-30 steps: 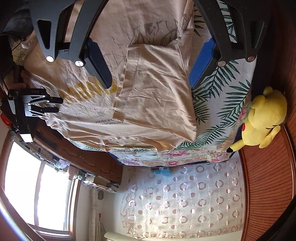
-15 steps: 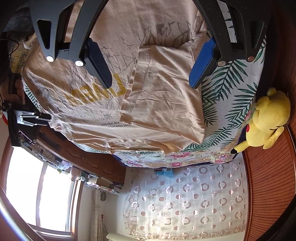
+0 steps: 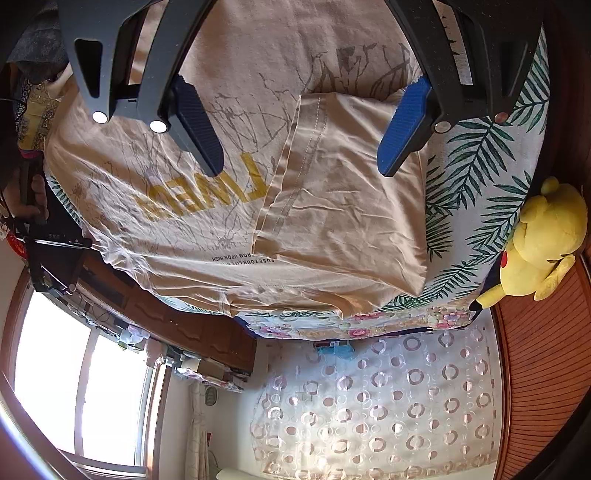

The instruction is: Fold small clothes

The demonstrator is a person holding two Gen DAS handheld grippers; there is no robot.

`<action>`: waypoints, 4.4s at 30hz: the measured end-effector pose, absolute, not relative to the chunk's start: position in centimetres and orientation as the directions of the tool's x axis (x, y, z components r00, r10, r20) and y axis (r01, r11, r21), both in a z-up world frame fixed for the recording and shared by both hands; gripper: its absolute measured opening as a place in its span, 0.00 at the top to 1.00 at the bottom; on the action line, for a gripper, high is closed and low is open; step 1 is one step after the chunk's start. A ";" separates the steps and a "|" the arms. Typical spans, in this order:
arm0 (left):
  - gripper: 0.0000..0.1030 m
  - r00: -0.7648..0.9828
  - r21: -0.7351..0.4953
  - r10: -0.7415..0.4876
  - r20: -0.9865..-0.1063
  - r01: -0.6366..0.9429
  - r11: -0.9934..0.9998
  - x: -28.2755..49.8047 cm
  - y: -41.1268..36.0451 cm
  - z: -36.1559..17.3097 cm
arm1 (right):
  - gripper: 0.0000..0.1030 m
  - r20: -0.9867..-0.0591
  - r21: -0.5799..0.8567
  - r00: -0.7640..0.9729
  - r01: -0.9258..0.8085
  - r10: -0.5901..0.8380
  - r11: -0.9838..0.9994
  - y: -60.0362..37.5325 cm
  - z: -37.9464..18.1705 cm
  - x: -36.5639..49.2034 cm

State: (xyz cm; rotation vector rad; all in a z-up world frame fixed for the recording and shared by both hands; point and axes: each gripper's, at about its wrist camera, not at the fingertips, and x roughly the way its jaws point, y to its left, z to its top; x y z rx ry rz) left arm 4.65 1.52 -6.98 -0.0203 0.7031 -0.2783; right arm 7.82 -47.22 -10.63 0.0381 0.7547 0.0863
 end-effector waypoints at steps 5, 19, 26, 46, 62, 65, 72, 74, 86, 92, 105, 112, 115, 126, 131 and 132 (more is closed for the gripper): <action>0.17 0.727 -0.109 -0.255 -0.638 0.243 0.964 4.6 1.5 -7.0 | 0.44 -0.693 0.073 0.712 -0.081 0.108 0.994 -47.8 -11.0 8.4; 0.17 0.725 -0.117 -0.251 -0.642 0.230 0.966 4.4 1.6 -7.6 | 0.96 -0.667 -0.068 0.742 -0.160 0.074 0.985 -44.9 -9.8 7.6; 0.17 0.725 -0.122 -0.250 -0.641 0.225 0.967 4.4 1.8 -7.6 | 0.96 -0.565 -0.030 0.803 -0.250 0.190 0.968 -41.9 -5.6 6.0; 0.17 0.726 -0.136 -0.255 -0.638 0.219 0.966 4.1 2.3 -7.6 | 0.59 -0.595 -0.012 0.725 -0.440 0.347 0.898 -33.6 -6.9 5.7; 0.17 0.724 -0.131 -0.260 -0.639 0.231 0.964 4.2 1.7 -7.4 | 0.76 -0.694 0.125 0.600 -0.444 0.398 0.887 -32.7 -8.8 10.5; 0.17 0.724 -0.134 -0.260 -0.639 0.228 0.964 4.1 1.8 -7.4 | 0.96 -0.696 0.105 0.601 -0.457 0.394 0.883 -31.5 -8.2 11.7; 0.17 0.720 -0.139 -0.263 -0.643 0.227 0.964 4.0 2.1 -7.7 | 0.96 -0.671 0.022 0.612 -0.549 0.420 0.835 -26.6 -5.3 13.5; 0.17 0.718 -0.140 -0.262 -0.645 0.225 0.964 4.1 2.2 -7.8 | 0.96 -0.674 0.002 0.612 -0.559 0.414 0.829 -25.0 -5.2 14.2; 0.17 0.721 -0.147 -0.261 -0.642 0.218 0.965 3.9 2.7 -7.9 | 0.57 -0.648 0.026 0.637 -0.529 0.417 0.848 -27.1 -6.7 12.8; 0.17 0.717 -0.151 -0.269 -0.643 0.226 0.962 4.0 2.3 -8.0 | 0.57 -0.696 -0.004 0.631 -0.482 0.344 0.876 -30.4 -9.7 9.9; 0.17 0.716 -0.148 -0.265 -0.646 0.223 0.963 3.9 2.1 -8.0 | 0.92 -0.711 0.034 0.595 -0.503 0.375 0.863 -31.5 -11.1 7.2; 0.17 0.718 -0.150 -0.266 -0.643 0.223 0.963 4.0 2.2 -8.0 | 0.93 -0.718 0.058 0.554 -0.557 0.422 0.828 -31.2 -12.0 3.8; 0.17 0.718 -0.149 -0.266 -0.644 0.224 0.963 4.0 2.2 -7.9 | 0.93 -0.719 0.073 0.541 -0.565 0.436 0.822 -31.1 -12.4 2.6; 0.17 0.719 -0.140 -0.274 -0.639 0.242 0.960 4.2 1.8 -7.3 | 0.63 -0.701 0.046 0.605 -0.491 0.378 0.870 -32.8 -11.2 1.0; 0.17 0.720 -0.105 -0.287 -0.632 0.288 0.952 5.2 0.2 -6.0 | 0.63 -0.652 0.070 0.660 -0.437 0.373 0.896 -34.7 -9.9 0.9; 0.17 0.718 -0.100 -0.293 -0.631 0.300 0.949 5.7 -0.2 -5.7 | 0.63 -0.644 0.067 0.671 -0.429 0.367 0.901 -34.9 -9.9 0.9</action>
